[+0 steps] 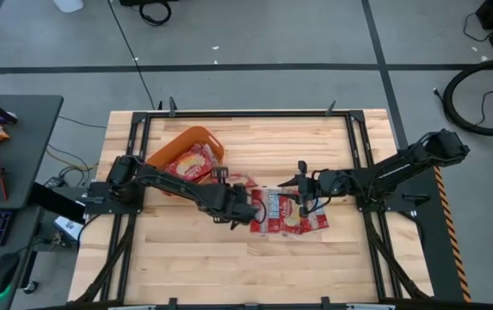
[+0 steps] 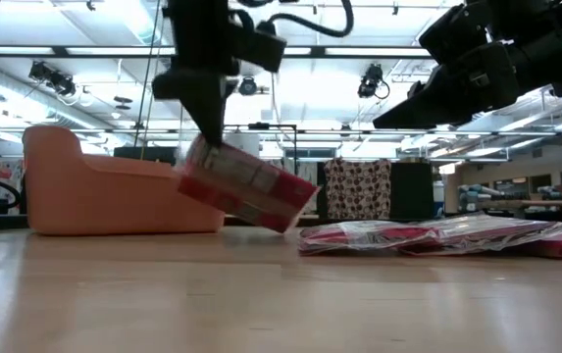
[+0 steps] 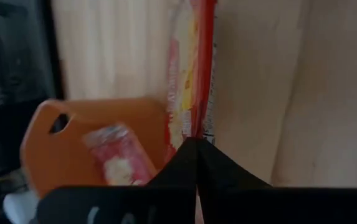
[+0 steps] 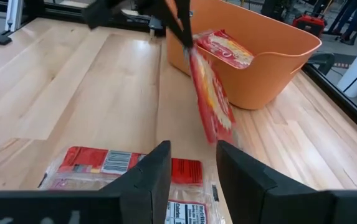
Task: Sort popcorn bags into baskets
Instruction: Put the red popcorn bag into the orange bin
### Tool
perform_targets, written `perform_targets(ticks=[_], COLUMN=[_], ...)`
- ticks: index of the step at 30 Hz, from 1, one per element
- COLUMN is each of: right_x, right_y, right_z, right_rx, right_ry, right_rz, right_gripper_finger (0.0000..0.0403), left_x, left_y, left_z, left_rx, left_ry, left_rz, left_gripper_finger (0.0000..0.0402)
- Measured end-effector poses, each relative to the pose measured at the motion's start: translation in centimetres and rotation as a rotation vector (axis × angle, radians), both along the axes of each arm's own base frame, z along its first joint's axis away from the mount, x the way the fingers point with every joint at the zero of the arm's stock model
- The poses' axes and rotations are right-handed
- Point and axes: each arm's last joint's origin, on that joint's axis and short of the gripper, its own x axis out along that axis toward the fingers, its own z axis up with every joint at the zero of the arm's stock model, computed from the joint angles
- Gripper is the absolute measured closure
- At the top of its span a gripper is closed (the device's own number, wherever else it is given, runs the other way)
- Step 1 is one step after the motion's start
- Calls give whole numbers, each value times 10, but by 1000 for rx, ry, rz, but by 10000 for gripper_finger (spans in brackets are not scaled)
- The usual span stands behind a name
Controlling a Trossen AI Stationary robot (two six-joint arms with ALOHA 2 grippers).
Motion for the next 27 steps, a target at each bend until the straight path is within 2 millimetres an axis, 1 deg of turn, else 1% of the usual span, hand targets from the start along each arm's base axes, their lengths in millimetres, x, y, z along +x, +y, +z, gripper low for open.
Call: perform_targets(ticks=[2, 5, 7, 11, 13, 16, 18, 20, 22, 24, 27], right_x=[0, 0, 0, 0, 0, 0, 0, 0, 0, 0, 0], right_y=[0, 0, 0, 0, 0, 0, 0, 0, 0, 0, 1], right_z=[0, 0, 0, -1, -1, 0, 0, 0, 0, -1, -2], right_rx=[0, 0, 7, 11, 8, 3, 5, 12, 23, 25, 15], right_ry=[1, 2, 4, 6, 6, 1, -1, -3, 0, 7, 13], right_rz=[0, 0, -2, -4, -4, -15, -16, -17, -19, -18, -15], right_gripper_finger=[270, 270, 270, 270, 270, 270, 270, 270, 270, 270, 270], left_x=[-3, -14, -24, -50, -61, -72, -79, -84, -90, -99, -116], left_y=[1, 1, 1, 2, 6, 12, 19, 24, 33, 42, 57], left_z=[9, 26, 39, 68, 79, 97, 106, 109, 107, 99, 82], left_rx=[15, 34, 38, 69, 83, 76, 102, 95, 103, 111, 135], left_ry=[13, -10, -50, -128, -149, -229, -274, -303, -295, -276, -222], left_rz=[22, 50, 81, 138, 173, 193, 216, 238, 276, 315, 381], left_gripper_finger=[401, 401, 401, 401, 401, 401, 401, 401, 401, 401, 401])
